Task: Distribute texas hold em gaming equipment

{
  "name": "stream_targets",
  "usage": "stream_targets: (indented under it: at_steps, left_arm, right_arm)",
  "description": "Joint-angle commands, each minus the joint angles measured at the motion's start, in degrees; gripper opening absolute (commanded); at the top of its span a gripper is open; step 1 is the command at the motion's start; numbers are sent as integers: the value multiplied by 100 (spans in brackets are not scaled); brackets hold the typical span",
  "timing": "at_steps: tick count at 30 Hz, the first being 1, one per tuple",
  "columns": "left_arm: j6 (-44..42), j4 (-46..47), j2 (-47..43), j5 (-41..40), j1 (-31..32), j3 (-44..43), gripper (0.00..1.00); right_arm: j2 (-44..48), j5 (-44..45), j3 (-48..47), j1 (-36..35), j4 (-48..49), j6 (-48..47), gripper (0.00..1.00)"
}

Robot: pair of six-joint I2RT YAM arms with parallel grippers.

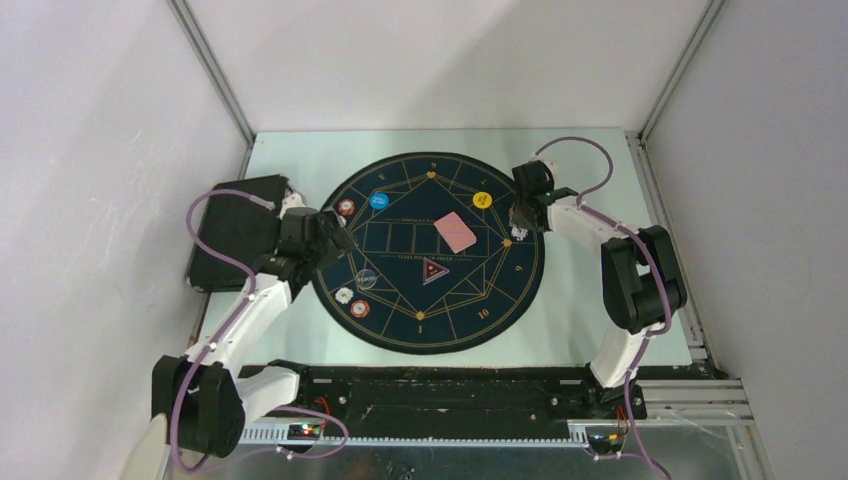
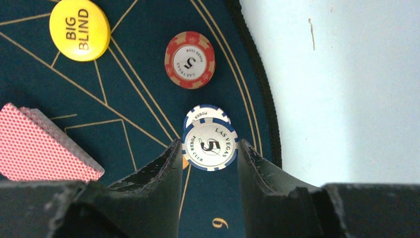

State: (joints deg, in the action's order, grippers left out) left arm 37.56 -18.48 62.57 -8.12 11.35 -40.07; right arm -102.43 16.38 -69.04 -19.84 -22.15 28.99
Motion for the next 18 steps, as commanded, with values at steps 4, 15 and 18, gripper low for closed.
stream_targets:
  at_steps: [4,15,18]
  left_arm:
    - [-4,139,36,96,-5,-79,100]
    - [6,122,78,98,-2,-97,100]
    - [-2,124,76,93,-2,-105,100]
  right_arm:
    - [-448,39,-301,61,172,-124,29]
    - [-657,147,-372,22,177,-81,31]
    - [-664,181,-380,15,170,-72,34]
